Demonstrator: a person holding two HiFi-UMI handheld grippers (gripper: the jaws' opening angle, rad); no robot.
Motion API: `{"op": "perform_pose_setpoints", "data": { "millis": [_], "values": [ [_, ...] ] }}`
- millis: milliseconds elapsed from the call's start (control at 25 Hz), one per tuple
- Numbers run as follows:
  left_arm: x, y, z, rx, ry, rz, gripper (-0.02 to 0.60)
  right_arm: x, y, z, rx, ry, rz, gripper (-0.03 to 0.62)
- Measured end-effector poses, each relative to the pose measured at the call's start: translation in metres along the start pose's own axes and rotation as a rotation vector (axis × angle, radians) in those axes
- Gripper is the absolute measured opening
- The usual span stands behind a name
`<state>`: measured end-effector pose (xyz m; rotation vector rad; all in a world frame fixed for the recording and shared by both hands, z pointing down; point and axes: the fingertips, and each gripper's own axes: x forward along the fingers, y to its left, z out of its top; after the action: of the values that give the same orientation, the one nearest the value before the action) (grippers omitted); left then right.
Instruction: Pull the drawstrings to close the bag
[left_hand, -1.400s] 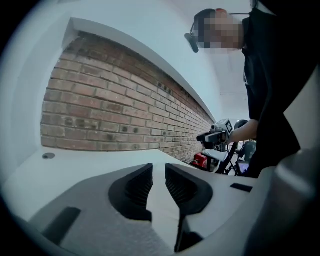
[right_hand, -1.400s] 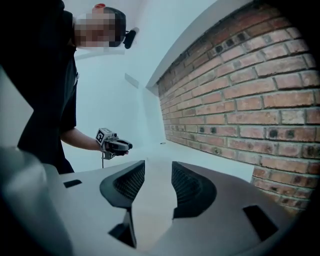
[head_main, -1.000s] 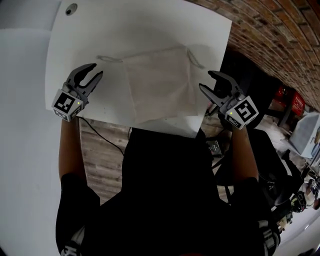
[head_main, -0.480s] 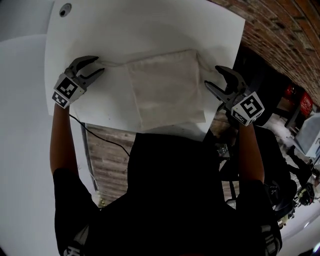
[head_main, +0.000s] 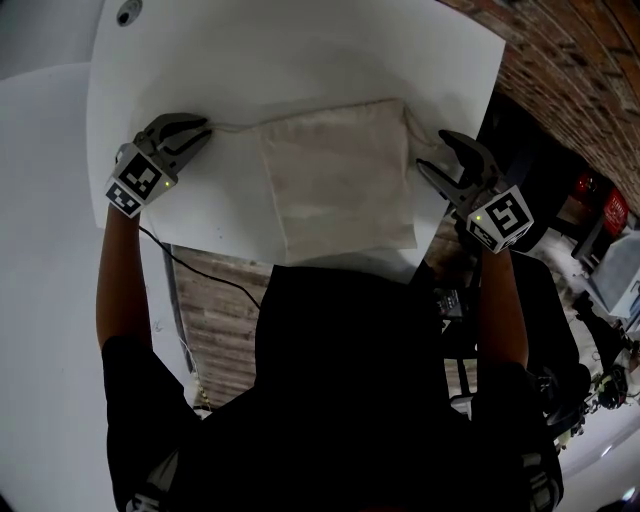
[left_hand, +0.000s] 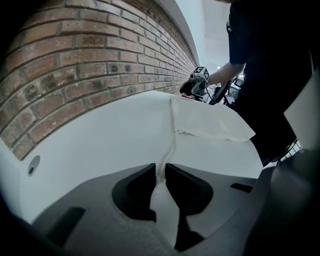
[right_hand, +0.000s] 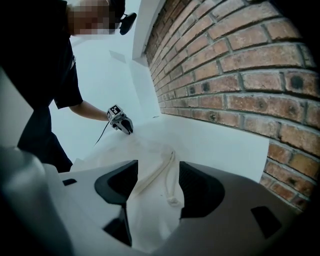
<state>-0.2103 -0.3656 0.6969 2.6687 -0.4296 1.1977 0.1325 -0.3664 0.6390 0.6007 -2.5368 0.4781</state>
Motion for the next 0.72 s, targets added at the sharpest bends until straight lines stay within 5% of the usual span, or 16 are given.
{"op": "perform_pose_setpoints", "data": {
  "millis": [720],
  "values": [
    [0.000,-0.001,0.000,-0.091,0.014,0.070,0.050,0.009,-0.012,-0.034,-0.223,0.234,-0.029,0.232]
  ]
}}
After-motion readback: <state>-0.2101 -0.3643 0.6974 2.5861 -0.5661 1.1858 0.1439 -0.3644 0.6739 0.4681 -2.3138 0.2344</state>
